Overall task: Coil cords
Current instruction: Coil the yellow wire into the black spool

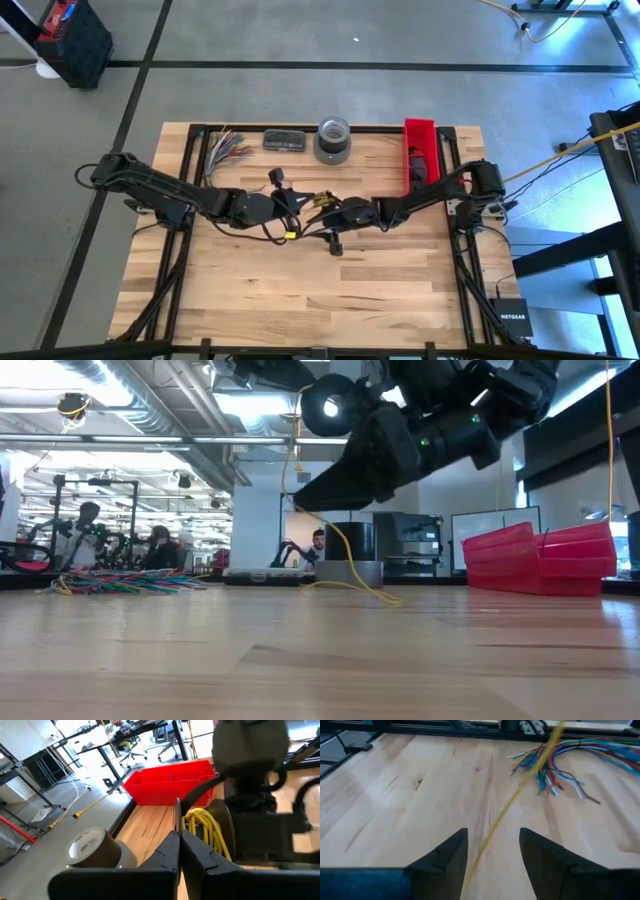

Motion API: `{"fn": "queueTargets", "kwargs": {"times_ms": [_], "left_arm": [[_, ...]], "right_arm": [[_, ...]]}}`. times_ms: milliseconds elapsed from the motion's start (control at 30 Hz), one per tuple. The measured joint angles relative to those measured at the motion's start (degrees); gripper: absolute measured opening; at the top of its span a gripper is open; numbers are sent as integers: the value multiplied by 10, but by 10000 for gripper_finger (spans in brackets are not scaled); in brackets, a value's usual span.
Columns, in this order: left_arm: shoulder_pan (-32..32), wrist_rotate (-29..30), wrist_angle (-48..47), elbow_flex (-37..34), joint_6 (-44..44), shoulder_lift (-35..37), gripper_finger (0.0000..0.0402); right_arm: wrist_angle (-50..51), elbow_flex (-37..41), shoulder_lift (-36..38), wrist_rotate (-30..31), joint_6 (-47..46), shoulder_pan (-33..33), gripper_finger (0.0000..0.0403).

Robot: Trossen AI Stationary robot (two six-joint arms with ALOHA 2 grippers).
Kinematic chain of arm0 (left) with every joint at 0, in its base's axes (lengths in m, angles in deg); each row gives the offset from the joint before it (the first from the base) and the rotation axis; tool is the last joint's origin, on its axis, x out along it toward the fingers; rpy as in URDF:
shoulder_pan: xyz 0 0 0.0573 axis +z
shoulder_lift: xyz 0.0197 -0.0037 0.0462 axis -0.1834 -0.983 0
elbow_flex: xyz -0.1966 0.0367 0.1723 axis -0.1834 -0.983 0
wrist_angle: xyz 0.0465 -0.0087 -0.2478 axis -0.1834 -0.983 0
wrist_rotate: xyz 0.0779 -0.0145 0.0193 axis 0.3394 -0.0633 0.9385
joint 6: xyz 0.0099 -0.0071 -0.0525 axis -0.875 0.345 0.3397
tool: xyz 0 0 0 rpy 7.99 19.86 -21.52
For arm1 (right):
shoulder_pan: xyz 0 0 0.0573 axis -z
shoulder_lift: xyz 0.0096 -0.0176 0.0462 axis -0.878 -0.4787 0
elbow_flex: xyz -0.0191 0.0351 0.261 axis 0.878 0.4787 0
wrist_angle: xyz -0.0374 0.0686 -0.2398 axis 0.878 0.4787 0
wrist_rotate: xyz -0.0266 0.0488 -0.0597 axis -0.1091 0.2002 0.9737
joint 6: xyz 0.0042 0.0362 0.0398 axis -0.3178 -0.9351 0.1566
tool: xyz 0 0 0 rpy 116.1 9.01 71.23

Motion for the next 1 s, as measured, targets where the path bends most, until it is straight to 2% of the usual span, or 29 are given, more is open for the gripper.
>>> {"fn": "queueTargets", "kwargs": {"times_ms": [233, 333, 433, 533, 600, 633, 767, 1000], "left_arm": [[0, -1, 0, 0, 0, 0, 0], [0, -1, 0, 0, 0, 0, 0], [0, -1, 0, 0, 0, 0, 0], [0, -2, 0, 0, 0, 0, 0], [-6, -2, 0, 0, -3, 1, 0], [-11, -2, 0, 0, -5, 4, 0], [-31, 2, -7, 0, -8, 23, 0], [-53, 21, -90, 0, 20, 53, 0]], "right_arm": [[12, -3, -16, 5, 2, 1, 182], [13, -3, -16, 10, 16, 1, 169], [15, -3, -15, 11, 30, 1, 127], [23, -3, -15, 12, 53, 1, 62], [33, -3, -12, 30, 80, 1, 20], [45, -3, -9, 49, 96, 1, 12], [90, -3, 9, 123, 110, 1, 24], [156, -3, 50, 169, 123, 1, 11]]}}
